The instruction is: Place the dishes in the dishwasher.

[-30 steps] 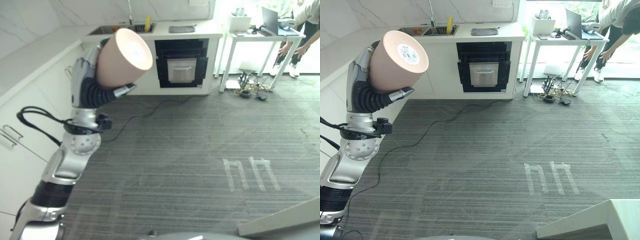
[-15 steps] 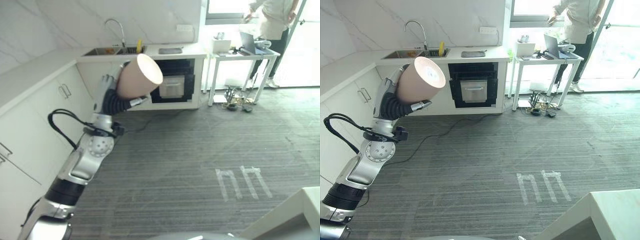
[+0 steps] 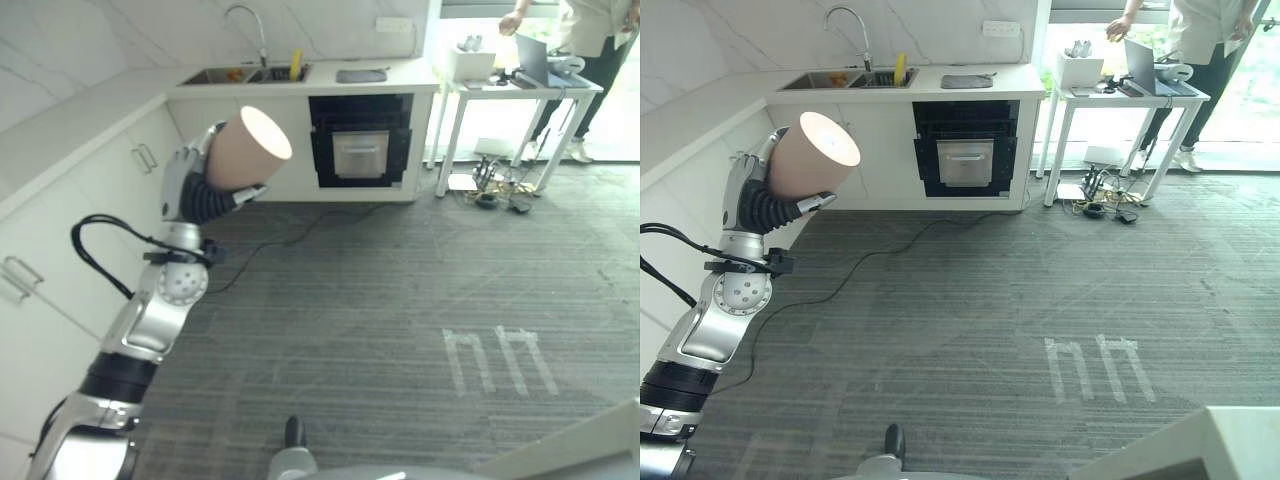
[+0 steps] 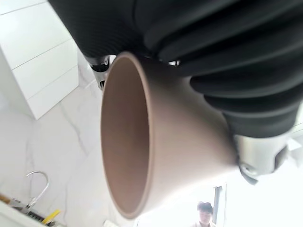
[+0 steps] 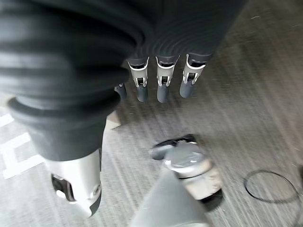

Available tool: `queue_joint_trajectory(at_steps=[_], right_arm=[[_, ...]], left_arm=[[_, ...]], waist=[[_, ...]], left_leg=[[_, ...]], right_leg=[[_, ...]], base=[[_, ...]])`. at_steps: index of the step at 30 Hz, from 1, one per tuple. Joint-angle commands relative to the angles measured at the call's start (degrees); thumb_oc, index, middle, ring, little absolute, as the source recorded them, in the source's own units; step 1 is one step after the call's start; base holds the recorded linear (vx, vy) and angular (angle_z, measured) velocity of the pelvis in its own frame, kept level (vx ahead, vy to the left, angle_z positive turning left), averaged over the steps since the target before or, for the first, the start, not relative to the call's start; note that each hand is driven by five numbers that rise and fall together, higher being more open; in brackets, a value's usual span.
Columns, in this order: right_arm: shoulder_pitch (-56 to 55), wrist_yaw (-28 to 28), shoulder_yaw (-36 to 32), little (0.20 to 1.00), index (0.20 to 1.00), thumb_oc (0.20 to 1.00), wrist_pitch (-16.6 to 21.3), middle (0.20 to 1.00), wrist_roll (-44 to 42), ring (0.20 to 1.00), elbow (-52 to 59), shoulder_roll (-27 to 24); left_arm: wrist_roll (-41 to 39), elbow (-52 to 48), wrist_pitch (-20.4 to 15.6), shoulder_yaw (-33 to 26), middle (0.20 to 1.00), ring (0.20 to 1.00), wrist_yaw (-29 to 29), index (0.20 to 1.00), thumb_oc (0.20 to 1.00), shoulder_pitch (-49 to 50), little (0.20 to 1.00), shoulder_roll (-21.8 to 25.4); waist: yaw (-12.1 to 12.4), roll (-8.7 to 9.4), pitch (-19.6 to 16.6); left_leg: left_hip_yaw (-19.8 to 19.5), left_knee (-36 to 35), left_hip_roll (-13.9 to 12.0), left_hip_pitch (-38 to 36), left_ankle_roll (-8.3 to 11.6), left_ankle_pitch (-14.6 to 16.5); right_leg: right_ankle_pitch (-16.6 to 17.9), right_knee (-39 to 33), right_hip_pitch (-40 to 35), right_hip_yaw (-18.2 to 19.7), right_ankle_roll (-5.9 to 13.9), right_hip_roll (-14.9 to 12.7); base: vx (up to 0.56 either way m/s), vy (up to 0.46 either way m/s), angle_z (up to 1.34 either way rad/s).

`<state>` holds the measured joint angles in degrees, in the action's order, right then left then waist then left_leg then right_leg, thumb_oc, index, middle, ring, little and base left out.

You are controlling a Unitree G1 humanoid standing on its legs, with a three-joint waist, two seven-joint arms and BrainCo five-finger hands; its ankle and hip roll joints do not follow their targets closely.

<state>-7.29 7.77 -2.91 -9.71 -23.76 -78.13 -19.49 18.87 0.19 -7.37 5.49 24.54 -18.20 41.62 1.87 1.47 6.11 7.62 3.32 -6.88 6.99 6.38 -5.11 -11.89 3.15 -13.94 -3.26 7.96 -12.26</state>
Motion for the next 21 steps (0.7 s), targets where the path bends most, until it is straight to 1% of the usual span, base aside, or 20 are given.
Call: queue_joint_trajectory(at_steps=[1, 2, 3, 4, 6, 7, 8, 9, 10, 11, 12, 13, 15, 16, 17, 18, 19, 20, 21], right_arm=[[4.7, -0.1, 2.8, 1.0, 1.0, 1.0, 2.1, 1.0, -4.1, 1.0, 1.0, 3.1], [4.4, -0.6, 3.0, 1.0, 1.0, 1.0, 3.0, 1.0, -4.0, 1.0, 1.7, 3.7], [3.8, -1.2, 3.3, 1.0, 1.0, 1.0, 4.0, 1.0, -4.0, 1.0, 3.1, 4.4], [3.7, -1.2, 3.3, 1.0, 1.0, 1.0, 4.1, 1.0, -4.0, 1.0, 3.3, 4.6], [3.0, -1.5, 3.9, 1.0, 1.0, 1.0, 4.4, 1.0, -3.8, 1.0, 5.4, 5.9], [3.0, -1.2, 4.2, 1.0, 1.0, 1.0, 4.6, 1.0, -3.0, 1.0, 5.8, 6.3], [3.5, -1.1, 4.9, 1.0, 1.0, 1.0, 4.9, 1.0, -3.2, 1.0, 5.8, 6.5], [4.4, -1.6, 5.2, 1.0, 1.0, 1.0, 6.0, 1.0, -4.9, 1.0, 6.0, 5.8], [4.6, -1.9, 5.3, 1.0, 1.0, 1.0, 6.5, 1.0, -5.2, 1.0, 6.1, 5.7], [4.9, -2.3, 5.4, 1.0, 1.0, 1.0, 8.4, 1.0, -5.9, 1.0, 6.2, 5.5], [5.5, -2.5, 5.3, 1.0, 1.0, 1.0, 10.1, 1.0, -6.7, 1.0, 6.6, 5.3], [5.9, -2.7, 4.9, 1.0, 1.0, 1.0, 11.2, 1.0, -6.8, 1.0, 7.0, 5.1], [6.2, -3.9, 3.6, 1.0, 1.0, 1.0, 12.0, 1.0, -6.1, 1.0, 7.6, 5.3], [6.3, -4.5, 2.9, 1.0, 1.0, 1.0, 12.2, 1.0, -5.7, 1.0, 7.9, 5.5], [6.5, -4.8, 2.2, 1.0, 1.0, 1.0, 11.9, 1.0, -5.4, 1.0, 8.1, 5.7], [6.9, -3.8, 2.7, 1.0, 1.0, 1.0, 10.2, 1.0, -5.4, 1.0, 7.5, 5.6], [7.0, -3.8, 3.3, 1.0, 1.0, 1.0, 9.1, 1.0, -6.6, 1.0, 7.2, 5.4], [7.0, -2.2, 4.7, 1.0, 1.0, 1.0, 8.5, 1.0, -4.5, 1.0, 7.5, 4.9], [6.9, -1.9, 5.0, 1.0, 1.0, 1.0, 8.4, 1.0, -4.1, 1.0, 7.6, 4.8]], left_arm=[[-1.3, -2.9, -3.3, -2.4, 0.2, 0.2, -1.7, 0.2, 0.2, -6.1, 0.2, 1.7], [-1.5, -2.0, -4.1, -1.3, 0.2, 0.2, -2.2, 0.2, 0.2, -7.2, 0.2, 1.8], [-2.3, -1.2, -4.9, 0.6, 0.2, 0.2, -3.0, 0.2, 0.2, -8.9, 0.2, 1.8], [-2.4, -1.0, -5.0, 0.9, 0.2, 0.2, -3.0, 0.2, 0.2, -9.2, 0.2, 1.7], [-2.5, -0.6, -5.5, 2.4, 0.2, 0.2, -4.1, 0.2, 0.2, -10.2, 0.2, 1.9], [-2.4, -0.3, -5.7, 2.8, 0.2, 0.2, -4.1, 0.2, 0.2, -10.1, 0.2, 1.9], [-2.7, 0.2, -6.3, 3.4, 0.2, 0.2, -3.9, 0.2, 0.2, -10.1, 0.2, 2.1], [-2.5, -0.1, -7.5, 3.9, 0.2, 0.2, -4.1, 0.2, 0.2, -10.9, 0.2, 2.9], [-2.4, -0.1, -7.6, 4.0, 0.2, 0.2, -4.2, 0.2, 0.2, -11.0, 0.2, 3.0], [-2.4, -0.3, -7.7, 3.9, 0.2, 0.2, -4.3, 0.2, 0.2, -11.3, 0.2, 3.3], [-2.4, -0.8, -7.5, 3.9, 0.2, 0.2, -4.3, 0.2, 0.2, -11.4, 0.2, 3.4], [-2.5, -1.3, -7.3, 4.0, 0.2, 0.2, -4.3, 0.2, 0.2, -11.4, 0.2, 3.5], [-3.1, -2.0, -7.7, 4.0, 0.2, 0.2, -4.2, 0.2, 0.2, -10.9, 0.2, 4.3], [-3.2, -2.4, -7.7, 3.8, 0.2, 0.2, -4.3, 0.2, 0.2, -10.4, 0.2, 4.7], [-3.2, -3.0, -7.9, 3.4, 0.2, 0.2, -4.2, 0.2, 0.2, -9.5, 0.2, 5.2], [-1.7, -5.1, -5.2, 2.2, 0.2, 0.2, -1.8, 0.2, 0.2, -7.3, 0.2, 5.2], [-2.0, -4.1, -4.5, 2.1, 0.2, 0.2, 0.0, 0.2, 0.2, -6.6, 0.2, 5.0], [-0.2, -4.2, -4.6, 0.7, 0.2, 0.2, 1.4, 0.2, 0.2, -4.4, 0.2, 4.1], [0.0, -4.3, -4.6, 0.5, 0.2, 0.2, 1.4, 0.2, 0.2, -4.2, 0.2, 4.0]], waist=[[0.9, -1.74, -1.5], [0.5, -1.53, -1.9], [0.0, -1.34, -2.2], [-0.1, -1.32, -2.2], [-0.7, -1.94, -2.2], [-0.9, -2.29, -2.1], [-1.4, -2.35, -1.8], [-2.6, -2.03, -0.4], [-2.8, -2.01, -0.1], [-3.3, -1.69, 0.6], [-4.1, -1.22, 1.3], [-4.8, -0.99, 1.8], [-5.8, -0.76, 2.2], [-6.0, -0.68, 2.4], [-6.0, -0.67, 2.3], [-6.2, -0.19, 0.6], [-6.9, -0.25, -0.3], [-6.7, -0.42, -1.7], [-6.7, -0.5, -1.9]], left_leg=[[-5.2, -3.9, 1.4, -2.1, -1.36, 2.2], [-5.9, -4.6, 2.9, -3.3, -2.56, 2.7], [-6.4, -5.0, 4.9, -4.5, -4.5, 3.8], [-6.4, -5.0, 5.2, -4.7, -4.81, 4.0], [-5.6, -5.2, 6.3, -6.8, -6.72, 5.7], [-5.1, -5.7, 6.5, -8.0, -7.08, 6.1], [-4.3, -6.1, 7.1, -9.4, -7.35, 6.9], [-4.3, -6.6, 7.9, -12.1, -6.77, 7.9], [-4.3, -6.7, 7.8, -12.6, -6.69, 8.1], [-4.1, -6.8, 7.7, -13.9, -6.45, 8.9], [-4.2, -6.7, 8.1, -15.3, -6.45, 10.4], [-4.6, -6.5, 8.2, -16.4, -6.52, 12.0], [-5.6, -6.1, 8.5, -18.1, -6.96, 14.5], [-5.8, -5.6, 8.6, -18.7, -7.14, 15.3], [-5.8, -5.2, 8.6, -19.5, -7.37, 16.5], [-4.7, -2.2, 8.4, -21.4, -7.2, 20.2], [-4.7, 0.0, 7.3, -23.0, -6.64, 21.7], [-4.2, 6.2, 5.7, -23.0, -4.87, 20.2], [-4.3, 7.2, 5.5, -22.6, -4.65, 19.8]], right_leg=[[-3.2, 8.6, -0.7, -1.3, 1.29, 5.7], [-1.3, 12.6, 0.5, -0.9, 2.18, 5.0], [2.2, 20.7, 2.9, -0.3, 3.5, 4.2], [2.7, 22.3, 3.6, -0.2, 3.74, 4.0], [7.2, 34.1, 9.5, -1.1, 4.97, 3.1], [8.3, 37.0, 12.2, -1.4, 4.92, 2.9], [7.3, 35.9, 15.3, -1.5, 4.69, 5.9], [7.5, 24.4, 18.5, -3.0, 3.25, 7.8], [7.7, 22.7, 18.4, -3.3, 3.19, 7.5], [9.3, 16.6, 19.4, -4.0, 3.21, 6.1], [11.8, 10.8, 20.4, -3.6, 3.69, 4.7], [14.0, 6.2, 21.4, -2.2, 4.38, 3.5], [17.2, 0.3, 23.6, 0.1, 5.61, 1.7], [18.5, -1.5, 24.1, 0.2, 5.96, 1.2], [18.9, -2.1, 24.2, -0.3, 6.31, 1.0], [18.5, -0.4, 21.8, -0.7, 5.46, 1.8], [16.6, 1.7, 22.1, 0.6, 4.33, 3.3], [14.0, 3.3, 21.0, 0.5, 1.91, 5.5], [13.8, 3.3, 20.8, 0.5, 1.65, 5.8]], base=[[0.51, 0.442, -0.63], [0.5, 0.482, -0.07], [0.29, 0.313, 0.37], [0.25, 0.284, 0.63], [0.23, 0.237, 0.49], [0.32, 0.207, 0.17], [0.52, 0.025, -0.15], [0.5, -0.052, -0.2], [0.47, -0.153, -0.25], [0.31, -0.154, 0.02], [0.39, -0.204, 0.2], [0.38, -0.195, 0.34], [0.36, -0.176, 0.33], [0.38, -0.186, 0.65], [0.78, -0.552, 0.64], [0.95, -0.687, 0.57], [1.13, -0.879, 0.26], [0.63, -0.487, -0.12], [0.61, -0.494, -0.64]])
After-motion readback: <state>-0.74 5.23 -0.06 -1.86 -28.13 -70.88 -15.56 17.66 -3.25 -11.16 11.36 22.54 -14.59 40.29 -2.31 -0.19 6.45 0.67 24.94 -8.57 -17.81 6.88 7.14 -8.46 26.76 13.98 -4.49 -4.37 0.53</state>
